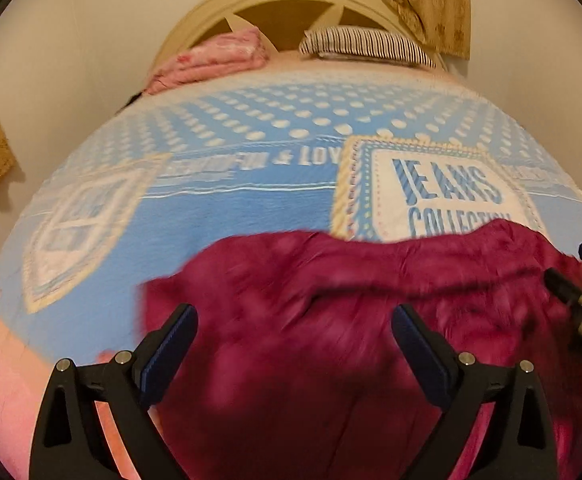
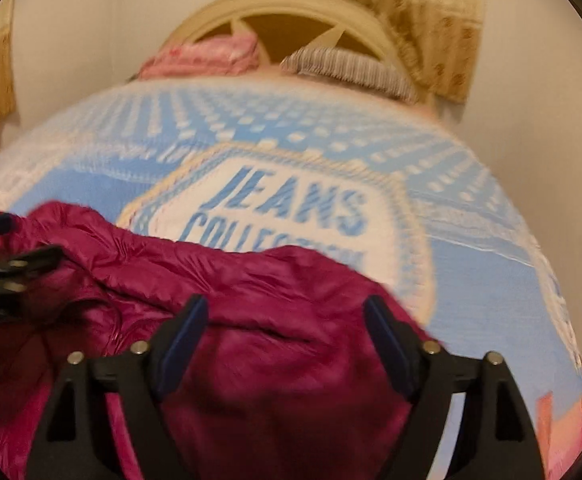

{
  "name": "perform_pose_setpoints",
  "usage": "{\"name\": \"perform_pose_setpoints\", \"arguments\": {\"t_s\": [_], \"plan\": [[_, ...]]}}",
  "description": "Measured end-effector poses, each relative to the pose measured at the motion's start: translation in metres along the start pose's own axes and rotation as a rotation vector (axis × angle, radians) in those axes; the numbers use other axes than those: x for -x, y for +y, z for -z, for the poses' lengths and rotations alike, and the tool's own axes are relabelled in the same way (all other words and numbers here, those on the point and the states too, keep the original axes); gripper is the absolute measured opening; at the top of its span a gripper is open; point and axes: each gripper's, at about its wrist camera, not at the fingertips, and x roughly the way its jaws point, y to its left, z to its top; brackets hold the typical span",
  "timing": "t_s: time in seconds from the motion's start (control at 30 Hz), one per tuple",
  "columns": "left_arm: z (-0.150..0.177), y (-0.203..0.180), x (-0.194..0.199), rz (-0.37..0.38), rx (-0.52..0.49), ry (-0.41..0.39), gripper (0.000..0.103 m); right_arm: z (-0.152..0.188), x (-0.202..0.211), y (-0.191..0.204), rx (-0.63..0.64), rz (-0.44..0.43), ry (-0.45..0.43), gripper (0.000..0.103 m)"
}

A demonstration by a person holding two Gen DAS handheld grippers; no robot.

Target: Fold large clothes

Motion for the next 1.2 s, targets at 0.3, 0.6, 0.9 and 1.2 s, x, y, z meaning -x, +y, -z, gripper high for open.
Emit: {"name": "perform_pose_setpoints", "arguments": {"t_s": [0.3, 0.6, 0.9, 1.2], "plan": [[0.136, 0.057, 0.091, -0.038, -0.042, 0.012, 0.098, 0.108, 0.103, -0.030, -0.075, -0.094, 0.096, 0.083], [0.218, 0.073, 0.126, -0.030, 0.016, 0.054, 0.098, 0.194, 0.165, -0.023, -0.113, -0.064, 0.132, 0.083], [0.262, 0.076, 0.154, -0.022, 0.028, 0.061, 0.098, 0.243, 0.199, -0.023, -0.187, -0.082, 0.141, 0.084], [0.301, 0.078, 0.178, -0.010, 0.022, 0.065, 0.098, 0.281, 0.230, -0.025, -0.222, -0.100, 0.139, 0.084]]}}
